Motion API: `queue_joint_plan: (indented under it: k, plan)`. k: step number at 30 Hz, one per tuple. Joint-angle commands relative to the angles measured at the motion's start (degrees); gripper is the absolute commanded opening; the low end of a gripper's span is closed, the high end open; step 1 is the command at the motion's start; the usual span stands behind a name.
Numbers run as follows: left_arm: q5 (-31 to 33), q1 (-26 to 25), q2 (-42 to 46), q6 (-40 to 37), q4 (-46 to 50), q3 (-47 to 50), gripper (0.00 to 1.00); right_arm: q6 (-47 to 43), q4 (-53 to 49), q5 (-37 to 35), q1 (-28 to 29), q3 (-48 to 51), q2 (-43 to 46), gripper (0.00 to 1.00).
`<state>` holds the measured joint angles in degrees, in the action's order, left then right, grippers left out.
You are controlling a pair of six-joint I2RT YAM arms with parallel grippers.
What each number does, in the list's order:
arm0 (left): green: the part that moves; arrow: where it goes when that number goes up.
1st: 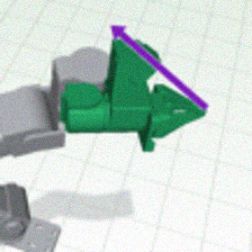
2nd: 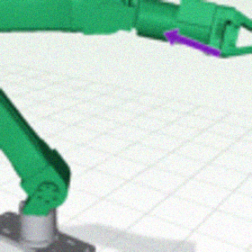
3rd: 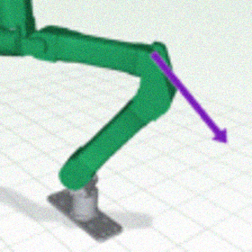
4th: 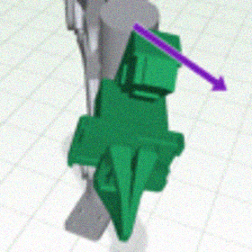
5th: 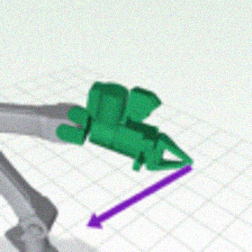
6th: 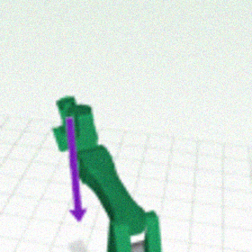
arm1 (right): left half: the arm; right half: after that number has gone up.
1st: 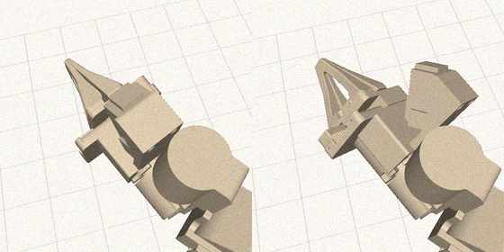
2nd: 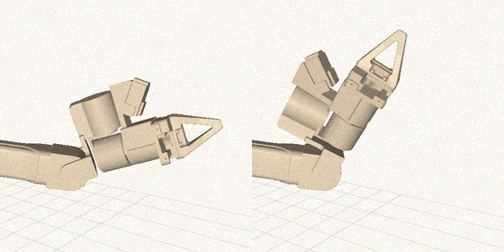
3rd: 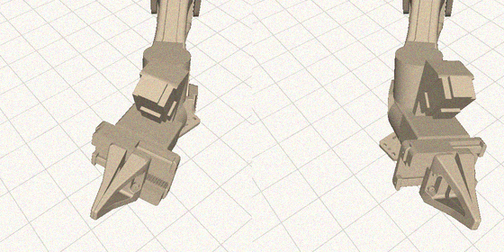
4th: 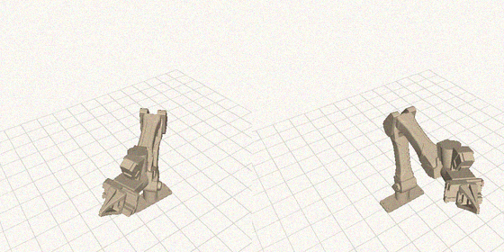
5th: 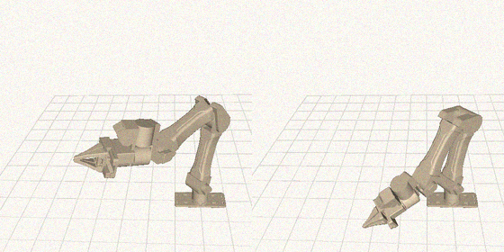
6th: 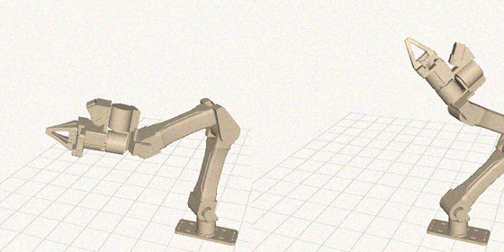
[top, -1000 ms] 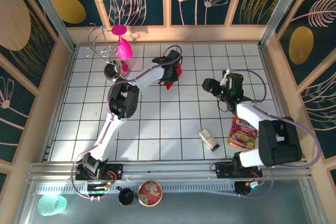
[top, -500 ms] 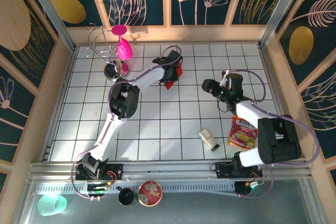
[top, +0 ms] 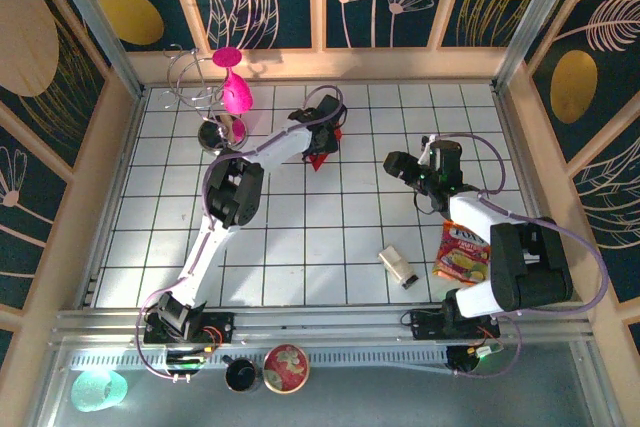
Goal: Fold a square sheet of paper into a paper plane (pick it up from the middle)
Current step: Move the paper plane to the top-center of the table.
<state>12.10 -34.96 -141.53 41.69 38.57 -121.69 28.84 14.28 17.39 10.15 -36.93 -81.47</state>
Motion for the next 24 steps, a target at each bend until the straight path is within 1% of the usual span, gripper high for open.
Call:
queue_joint_plan:
  k: [1,3,7,10,12,13,14,15,16,19,21,24]
  plan:
    - [1.1,0.3,9.2,1.0,-1.3,2.0,0.51,-0.2,-2.1,-2.5,-0.6,-1.8,2.5,0.74]
    - [1.2,0.3,13.6,1.3,-3.6,5.3,0.53,-0.5,-3.6,-4.0,-0.6,-2.4,4.2,0.74]
    - [2.4,0.3,24.2,2.0,-10.6,16.8,0.55,-2.6,-7.6,-8.0,-0.7,-4.5,8.1,0.76]
    - [5.0,0.3,33.8,2.3,-17.3,28.6,0.62,-4.8,-10.3,-12.3,-0.8,-6.2,11.3,0.77]
    - [7.7,0.6,40.4,2.5,-21.8,37.1,0.69,-7.5,-10.8,-13.2,-0.8,-6.5,13.4,0.77]
    - [9.0,1.1,42.9,2.8,-23.8,41.5,0.72,-8.4,-10.8,-14.0,-0.9,-6.6,14.5,0.81]
    - [10.0,1.4,47.3,2.9,-25.3,45.4,0.75,-8.8,-10.7,-15.2,-0.9,-6.5,15.4,0.86]
    - [11.3,1.9,50.5,3.0,-26.8,49.4,0.78,-9.1,-10.4,-16.9,-0.9,-6.3,16.4,0.93]
    - [13.2,2.2,53.4,2.9,-27.8,53.4,0.84,-9.6,-10.3,-18.6,-1.0,-6.2,17.4,0.99]
    - [18.9,3.1,62.5,2.1,-31.3,64.8,0.98,-10.6,-9.5,-25.5,-1.0,-5.6,19.8,0.99]
    - [21.5,4.3,68.3,1.2,-34.4,72.0,0.99,-10.9,-8.3,-30.8,-1.0,-4.8,20.8,0.99]
    - [22.3,7.8,75.3,1.1,-37.8,80.0,0.99,-12.5,-5.0,-38.4,-1.3,-2.4,21.2,0.99]
